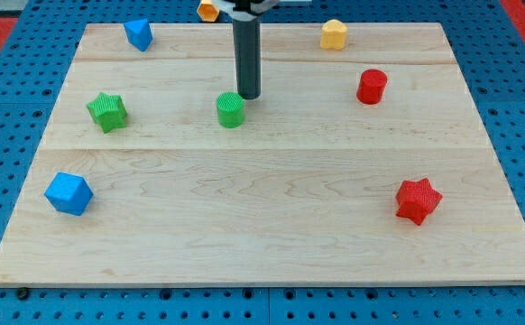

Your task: Place the blue cube and the green circle in a horizontal line

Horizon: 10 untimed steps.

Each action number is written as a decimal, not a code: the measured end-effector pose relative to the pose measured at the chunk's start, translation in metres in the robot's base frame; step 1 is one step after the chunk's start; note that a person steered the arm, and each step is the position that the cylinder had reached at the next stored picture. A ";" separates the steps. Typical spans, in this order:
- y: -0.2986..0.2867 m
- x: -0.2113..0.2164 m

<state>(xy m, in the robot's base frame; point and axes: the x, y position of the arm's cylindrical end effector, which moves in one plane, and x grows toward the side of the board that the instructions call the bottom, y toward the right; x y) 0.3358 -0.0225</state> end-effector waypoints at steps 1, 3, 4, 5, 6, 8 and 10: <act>-0.033 0.014; -0.031 0.076; -0.032 0.088; -0.032 0.088; -0.037 0.089; -0.040 0.089; -0.016 0.083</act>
<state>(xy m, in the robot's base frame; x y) 0.4184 -0.0383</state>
